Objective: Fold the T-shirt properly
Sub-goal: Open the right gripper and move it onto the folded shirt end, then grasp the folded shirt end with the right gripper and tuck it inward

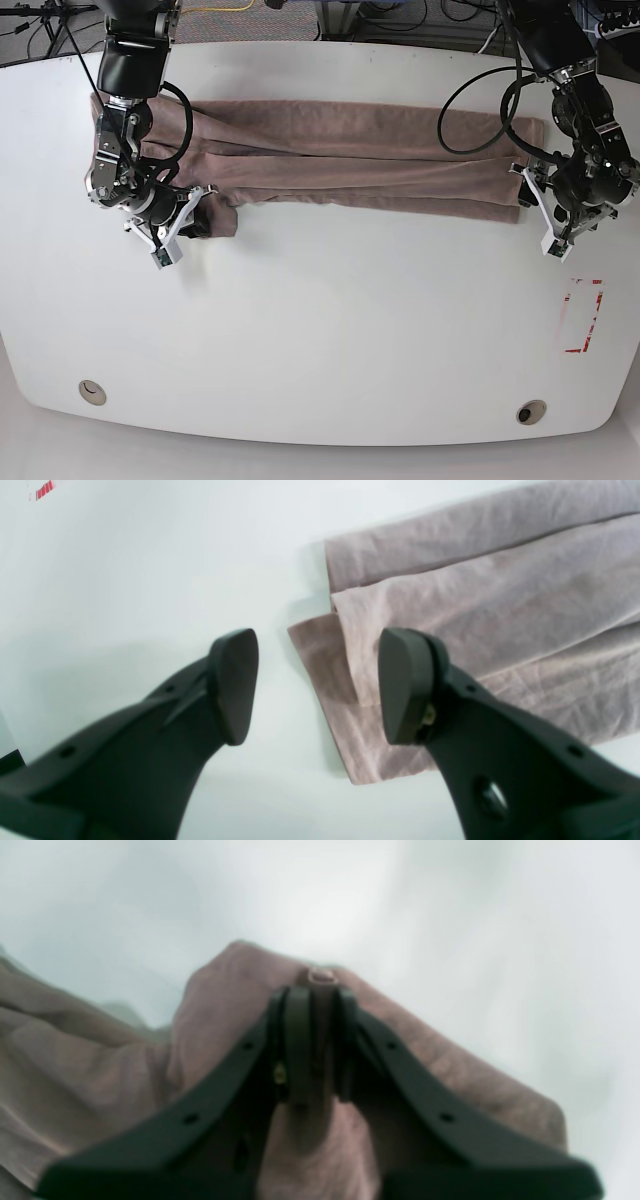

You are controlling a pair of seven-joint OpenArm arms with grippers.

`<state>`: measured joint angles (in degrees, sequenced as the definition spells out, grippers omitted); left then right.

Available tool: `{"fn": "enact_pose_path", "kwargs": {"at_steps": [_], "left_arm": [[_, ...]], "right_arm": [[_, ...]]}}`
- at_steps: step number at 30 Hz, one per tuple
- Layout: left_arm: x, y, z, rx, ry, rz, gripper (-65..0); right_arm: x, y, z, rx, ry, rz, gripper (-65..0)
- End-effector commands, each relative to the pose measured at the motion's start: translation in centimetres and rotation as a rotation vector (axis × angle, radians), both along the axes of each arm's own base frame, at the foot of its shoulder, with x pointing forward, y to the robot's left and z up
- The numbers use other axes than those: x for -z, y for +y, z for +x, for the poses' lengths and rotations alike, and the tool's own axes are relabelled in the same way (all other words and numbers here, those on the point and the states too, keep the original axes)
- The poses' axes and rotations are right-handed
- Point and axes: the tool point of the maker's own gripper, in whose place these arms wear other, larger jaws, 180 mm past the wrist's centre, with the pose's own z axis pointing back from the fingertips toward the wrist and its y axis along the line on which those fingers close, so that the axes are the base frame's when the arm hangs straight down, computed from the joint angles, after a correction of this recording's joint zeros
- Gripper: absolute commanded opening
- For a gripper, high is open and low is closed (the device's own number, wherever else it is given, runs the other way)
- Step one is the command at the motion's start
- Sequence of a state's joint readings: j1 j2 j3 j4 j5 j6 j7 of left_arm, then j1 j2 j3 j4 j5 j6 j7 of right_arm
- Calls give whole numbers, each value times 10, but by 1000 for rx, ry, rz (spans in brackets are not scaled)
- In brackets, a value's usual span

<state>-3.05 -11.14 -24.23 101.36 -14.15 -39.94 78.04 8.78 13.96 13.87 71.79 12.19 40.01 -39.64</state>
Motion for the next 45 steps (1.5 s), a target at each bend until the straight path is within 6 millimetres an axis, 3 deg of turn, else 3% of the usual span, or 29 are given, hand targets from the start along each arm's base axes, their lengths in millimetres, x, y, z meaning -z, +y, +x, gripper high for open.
{"fn": "enact_pose_path", "kwargs": {"at_steps": [1, 5, 12, 17, 24, 34, 45], "left_arm": [[-12, 3, 8, 5, -40, 11, -292], [-12, 3, 8, 5, -40, 11, -292], [-12, 3, 8, 4, -41, 13, -292], [-12, 3, 8, 4, -41, 13, -292], [-11, 3, 8, 4, -39, 13, -292], [-11, 3, 8, 5, -39, 14, -292], [-11, 2, 9, 7, -40, 10, -292]], "right_arm": [[-14, -4, 12, 1, -46, -5, -609], [-20, -3, 14, -4, -61, -14, -610], [-53, -3, 18, -34, -121, -81, -612], [-72, -4, 8, -57, -139, -152, -612], [-82, -4, -19, -85, -127, -236, -612], [-87, 3, -61, -128, -109, -302, -612], [-71, 9, -102, -159, -33, -298, -614]]}}
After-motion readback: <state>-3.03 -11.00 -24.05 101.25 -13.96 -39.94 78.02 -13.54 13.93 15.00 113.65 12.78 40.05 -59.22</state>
